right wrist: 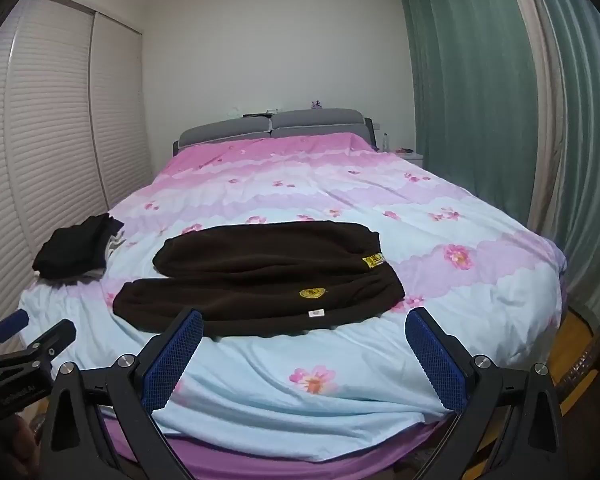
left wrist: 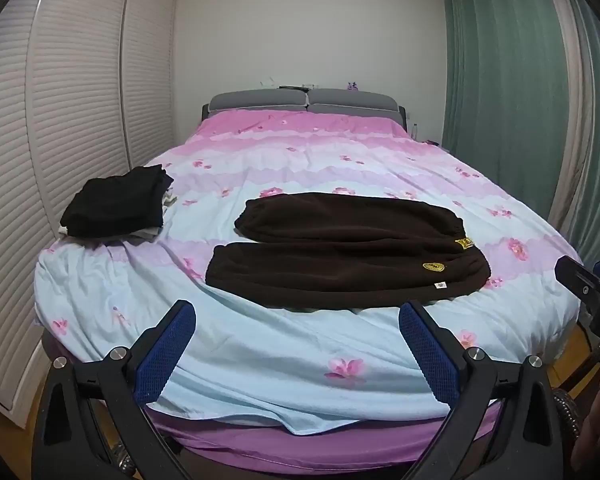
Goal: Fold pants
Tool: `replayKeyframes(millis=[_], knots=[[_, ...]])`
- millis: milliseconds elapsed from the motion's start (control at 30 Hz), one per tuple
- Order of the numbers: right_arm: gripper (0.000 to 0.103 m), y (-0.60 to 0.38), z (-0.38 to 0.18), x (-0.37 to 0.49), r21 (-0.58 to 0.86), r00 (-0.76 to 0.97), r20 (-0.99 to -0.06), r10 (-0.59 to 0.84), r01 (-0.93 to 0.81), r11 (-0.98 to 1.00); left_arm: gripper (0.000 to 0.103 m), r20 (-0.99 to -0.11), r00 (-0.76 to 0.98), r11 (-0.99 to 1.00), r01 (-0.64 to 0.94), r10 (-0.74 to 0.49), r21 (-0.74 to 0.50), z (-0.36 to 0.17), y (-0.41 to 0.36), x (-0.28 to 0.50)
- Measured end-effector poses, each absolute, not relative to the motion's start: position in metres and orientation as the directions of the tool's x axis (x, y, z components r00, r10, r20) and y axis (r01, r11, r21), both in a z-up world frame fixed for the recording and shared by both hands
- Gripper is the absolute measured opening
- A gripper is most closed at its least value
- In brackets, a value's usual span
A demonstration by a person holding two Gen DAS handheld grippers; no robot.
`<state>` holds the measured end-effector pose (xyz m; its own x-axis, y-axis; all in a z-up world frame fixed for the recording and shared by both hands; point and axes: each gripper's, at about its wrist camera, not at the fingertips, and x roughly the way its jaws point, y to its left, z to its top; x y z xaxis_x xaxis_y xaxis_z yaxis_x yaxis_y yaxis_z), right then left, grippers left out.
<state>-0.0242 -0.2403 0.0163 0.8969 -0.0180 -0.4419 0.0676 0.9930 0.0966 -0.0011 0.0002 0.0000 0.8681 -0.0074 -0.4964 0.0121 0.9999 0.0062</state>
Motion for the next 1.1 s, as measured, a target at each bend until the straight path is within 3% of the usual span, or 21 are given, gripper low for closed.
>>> replayKeyframes(millis=[1100], knots=[[0.103, -0.242, 0.017, -0.024, 0.084, 0.894, -0.447, -0.038, 0.085, 0.993, 0.103, -0.488, 0.873, 1.0, -0.012, 0.012, 0.004, 0.004, 0.007, 0.0]])
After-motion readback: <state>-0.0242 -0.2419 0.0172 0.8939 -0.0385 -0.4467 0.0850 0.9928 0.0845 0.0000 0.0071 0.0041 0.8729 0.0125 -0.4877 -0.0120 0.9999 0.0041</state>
